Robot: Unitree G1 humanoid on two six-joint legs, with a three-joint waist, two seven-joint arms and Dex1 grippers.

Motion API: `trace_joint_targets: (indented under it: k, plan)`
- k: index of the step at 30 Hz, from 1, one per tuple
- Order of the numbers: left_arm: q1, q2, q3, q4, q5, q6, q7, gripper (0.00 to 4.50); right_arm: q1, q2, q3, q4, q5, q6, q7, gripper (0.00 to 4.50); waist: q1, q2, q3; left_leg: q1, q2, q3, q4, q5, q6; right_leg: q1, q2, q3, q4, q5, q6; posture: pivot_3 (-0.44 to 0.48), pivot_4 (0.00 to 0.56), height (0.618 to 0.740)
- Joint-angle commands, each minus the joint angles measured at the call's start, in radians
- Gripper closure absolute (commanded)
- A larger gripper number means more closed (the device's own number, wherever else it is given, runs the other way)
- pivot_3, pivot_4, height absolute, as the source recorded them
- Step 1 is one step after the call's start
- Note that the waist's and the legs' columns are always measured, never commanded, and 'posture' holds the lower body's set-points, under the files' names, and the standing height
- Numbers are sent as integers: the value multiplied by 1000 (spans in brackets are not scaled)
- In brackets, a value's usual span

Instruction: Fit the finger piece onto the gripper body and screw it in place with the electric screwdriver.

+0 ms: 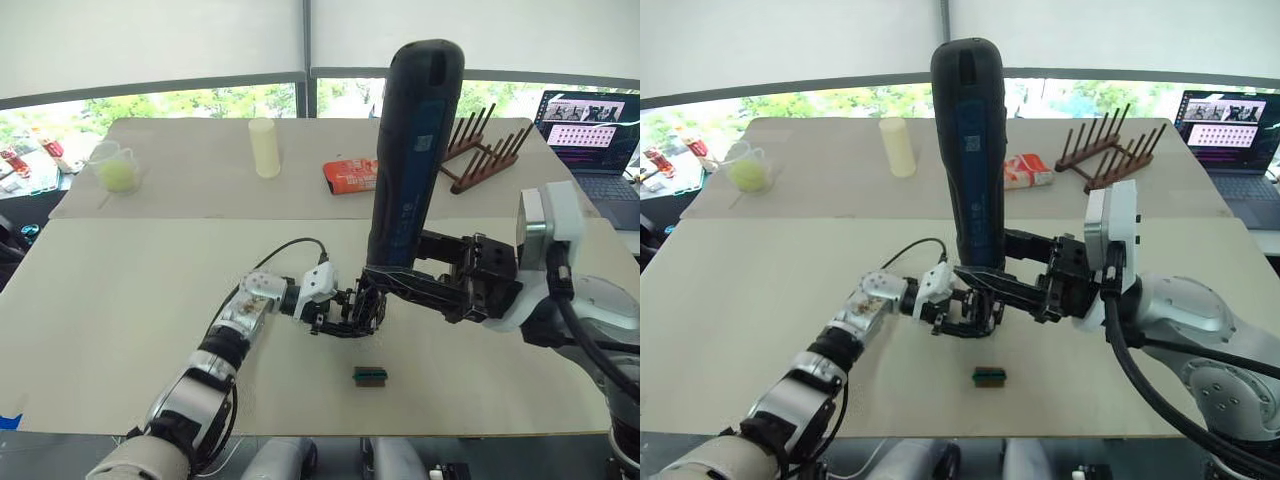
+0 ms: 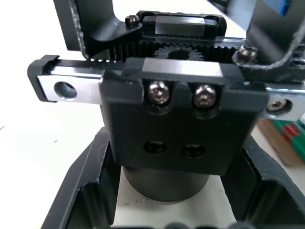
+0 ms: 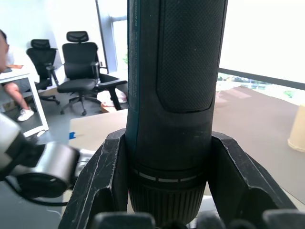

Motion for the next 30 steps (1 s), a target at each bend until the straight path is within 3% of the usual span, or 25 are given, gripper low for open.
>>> trace_joint_targets:
  k: [1,5,6,8,9,11,15,22,30]
  plan:
    - [-102,-26,5,138,40,-139,-28,2167,1,-12,-42,-44,38,-19,-8,2585,3,0,0,0,0,0,0,0,0,0,0,0,0,0,0,0,150,740]
    - [-132,-33,22,235,89,-168,48,2167,13,-7,-32,-56,29,-26,-21,2585,0,0,0,0,0,0,1,-1,1,0,-1,1,0,0,0,0,150,740]
    - [-130,-32,29,239,84,-162,44,1091,17,-5,-30,-58,27,-28,-23,2585,1,0,0,0,0,0,1,-1,1,0,-1,2,0,0,0,0,150,740]
    - [-110,-15,41,222,79,-151,41,203,19,-2,-27,-57,22,-31,-25,2585,1,0,0,0,0,0,1,-1,1,0,-1,2,0,0,0,0,150,740]
    - [-96,-3,49,203,74,-139,42,16,18,0,-25,-55,20,-32,-25,2585,1,0,0,0,0,0,1,-1,1,0,-1,2,1,0,0,0,150,740]
    - [-74,12,62,170,64,-113,42,0,16,2,-24,-52,18,-33,-22,2585,0,0,0,0,0,0,1,-1,1,0,0,2,1,0,0,0,150,740]
    - [68,63,98,-60,28,-10,97,0,10,13,-12,-32,-6,-39,2,2585,-2,0,0,0,1,0,1,-1,1,0,0,2,1,0,0,0,150,740]
    - [275,49,85,-412,23,170,276,0,6,29,-6,-20,-29,-38,28,2585,4,0,0,1,0,0,1,-1,1,1,0,1,1,0,0,0,150,740]
    - [347,9,32,-558,33,248,396,0,-25,46,23,-4,-60,-35,22,2585,4,0,0,1,0,0,1,-1,1,1,1,1,1,0,0,0,150,740]
